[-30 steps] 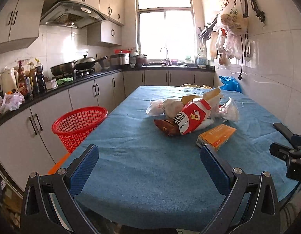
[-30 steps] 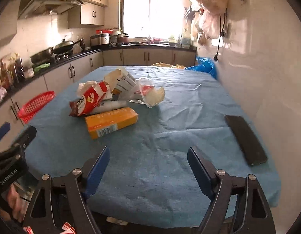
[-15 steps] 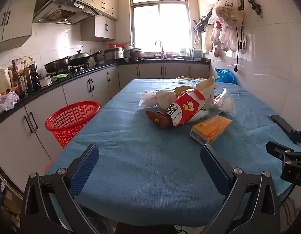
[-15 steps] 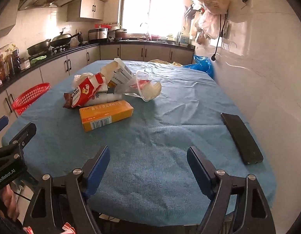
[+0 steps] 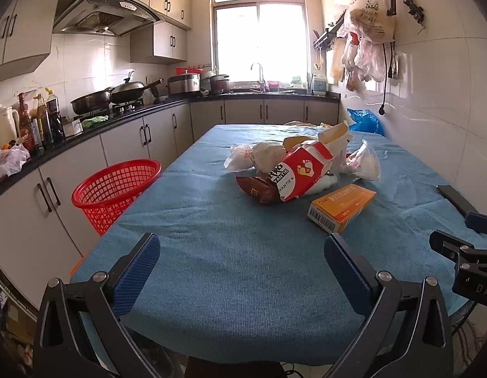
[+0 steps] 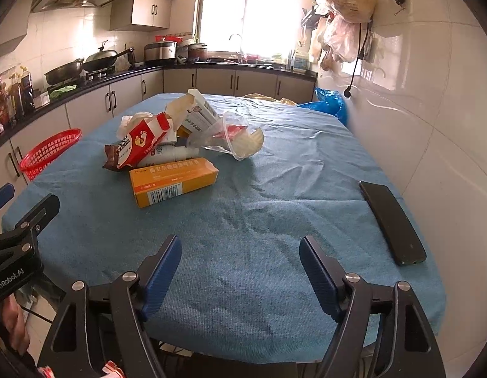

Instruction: Collect trash

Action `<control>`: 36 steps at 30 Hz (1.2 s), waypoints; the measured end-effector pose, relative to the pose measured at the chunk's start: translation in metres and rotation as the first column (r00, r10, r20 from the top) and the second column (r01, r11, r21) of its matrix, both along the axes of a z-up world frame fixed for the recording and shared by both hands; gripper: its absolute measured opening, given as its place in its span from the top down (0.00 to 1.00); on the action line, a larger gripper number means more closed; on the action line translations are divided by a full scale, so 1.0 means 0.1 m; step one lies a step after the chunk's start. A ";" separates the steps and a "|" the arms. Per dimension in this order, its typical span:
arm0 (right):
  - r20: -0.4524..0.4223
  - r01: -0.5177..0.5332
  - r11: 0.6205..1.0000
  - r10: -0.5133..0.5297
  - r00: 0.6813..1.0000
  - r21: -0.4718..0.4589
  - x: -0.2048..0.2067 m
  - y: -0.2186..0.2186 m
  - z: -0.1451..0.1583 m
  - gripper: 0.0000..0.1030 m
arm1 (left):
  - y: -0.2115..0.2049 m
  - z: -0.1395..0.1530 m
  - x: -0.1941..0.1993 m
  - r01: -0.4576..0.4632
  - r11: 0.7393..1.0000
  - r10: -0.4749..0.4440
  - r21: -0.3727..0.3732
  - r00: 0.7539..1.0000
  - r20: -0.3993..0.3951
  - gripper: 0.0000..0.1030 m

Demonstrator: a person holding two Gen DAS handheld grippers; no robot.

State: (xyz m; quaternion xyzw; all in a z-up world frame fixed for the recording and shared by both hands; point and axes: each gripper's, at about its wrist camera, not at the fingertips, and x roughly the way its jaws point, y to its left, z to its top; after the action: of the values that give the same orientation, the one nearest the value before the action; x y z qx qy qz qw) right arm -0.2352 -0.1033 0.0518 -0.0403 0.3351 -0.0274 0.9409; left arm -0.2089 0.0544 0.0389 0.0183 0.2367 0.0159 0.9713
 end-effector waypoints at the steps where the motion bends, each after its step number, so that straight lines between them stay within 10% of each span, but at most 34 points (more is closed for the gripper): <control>1: 0.000 -0.002 1.000 0.002 1.000 -0.001 0.00 0.00 0.00 0.22 | 0.00 0.00 0.00 0.001 1.000 -0.001 -0.001 1.000 -0.002 0.00; 28: -0.020 -0.005 1.000 0.005 1.000 0.011 0.04 -0.01 -0.02 0.27 | 0.00 -0.02 0.03 0.012 1.000 -0.012 -0.004 1.000 -0.014 0.00; 36: -0.066 -0.013 0.994 0.021 0.998 0.112 0.16 -0.26 -0.06 0.56 | 0.00 0.03 0.30 0.175 0.983 -0.180 -0.050 0.977 -0.112 0.00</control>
State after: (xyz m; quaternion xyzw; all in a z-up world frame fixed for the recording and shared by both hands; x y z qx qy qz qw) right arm -0.2193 -0.1290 0.0458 0.0084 0.3671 0.0007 0.9302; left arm -0.1789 0.0544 0.0419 0.0207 0.2904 -0.0767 0.9536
